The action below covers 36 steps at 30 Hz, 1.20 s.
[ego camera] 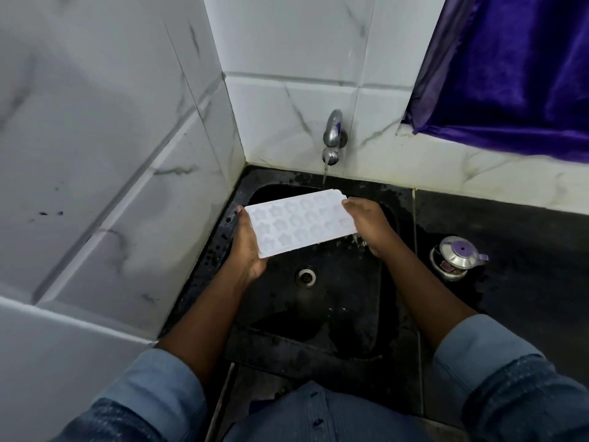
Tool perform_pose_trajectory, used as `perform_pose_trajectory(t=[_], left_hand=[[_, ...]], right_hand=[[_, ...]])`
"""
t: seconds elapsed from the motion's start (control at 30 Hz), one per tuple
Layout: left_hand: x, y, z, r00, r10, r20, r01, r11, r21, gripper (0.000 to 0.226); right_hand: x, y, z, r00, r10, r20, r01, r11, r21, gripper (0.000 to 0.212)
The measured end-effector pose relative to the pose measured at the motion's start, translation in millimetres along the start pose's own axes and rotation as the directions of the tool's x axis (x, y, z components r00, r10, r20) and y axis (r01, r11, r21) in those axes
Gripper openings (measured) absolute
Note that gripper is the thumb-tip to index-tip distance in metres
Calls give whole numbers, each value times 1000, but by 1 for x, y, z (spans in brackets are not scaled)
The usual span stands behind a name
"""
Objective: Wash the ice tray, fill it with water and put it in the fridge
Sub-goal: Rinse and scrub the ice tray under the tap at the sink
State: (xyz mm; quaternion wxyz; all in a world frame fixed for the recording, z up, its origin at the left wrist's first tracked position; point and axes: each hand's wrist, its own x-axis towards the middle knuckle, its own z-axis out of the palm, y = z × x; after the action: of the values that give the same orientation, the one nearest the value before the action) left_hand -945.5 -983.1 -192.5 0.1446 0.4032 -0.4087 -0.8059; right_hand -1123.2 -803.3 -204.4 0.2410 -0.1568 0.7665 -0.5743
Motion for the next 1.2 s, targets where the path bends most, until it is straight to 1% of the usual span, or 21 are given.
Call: perform_pose_trajectory(t=[0.07, 0.2, 0.3, 0.37, 0.43, 0.5, 0.57, 0.67, 0.8, 0.97, 1.2], left_hand=[[0, 2, 3, 1000, -20, -5, 20, 998, 62, 88], [2, 11, 10, 997, -74, -30, 78, 977, 196, 82], [8, 25, 14, 993, -119, -21, 121, 966, 228, 80], [11, 33, 17, 991, -133, -32, 137, 963, 234, 78], [13, 39, 22, 989, -138, -54, 147, 960, 238, 71], [13, 45, 25, 991, -119, -57, 130, 960, 247, 58], [8, 51, 28, 994, -101, -46, 110, 965, 240, 47], [1, 59, 32, 998, -62, -1, 61, 979, 196, 44], [-1, 69, 34, 1000, -5, -2, 6, 976, 219, 32], [-3, 83, 32, 999, 47, 27, -53, 954, 296, 20], [-7, 95, 34, 994, 98, 51, -108, 958, 264, 23]], right_hand=[[2, -7, -9, 998, 57, -5, -56, 996, 72, 20], [1, -17, -24, 992, 127, 5, -126, 986, 108, 14], [0, -23, -31, 987, 159, -5, -157, 978, 136, 19], [-4, -26, -35, 986, 165, -19, -160, 972, 170, 15], [-8, -28, -38, 984, 173, -38, -163, 968, 190, 10], [-11, -30, -40, 982, 178, -58, -163, 966, 200, 11], [-13, -32, -42, 983, 168, -67, -154, 971, 185, 15], [-17, -36, -45, 987, 127, -103, -113, 985, 131, 24], [-19, -43, -50, 984, 31, -175, -26, 999, 31, 13], [-22, -52, -57, 977, -13, -215, 22, 999, 37, 13], [-25, -63, -62, 965, -82, -248, 87, 996, 12, 13]])
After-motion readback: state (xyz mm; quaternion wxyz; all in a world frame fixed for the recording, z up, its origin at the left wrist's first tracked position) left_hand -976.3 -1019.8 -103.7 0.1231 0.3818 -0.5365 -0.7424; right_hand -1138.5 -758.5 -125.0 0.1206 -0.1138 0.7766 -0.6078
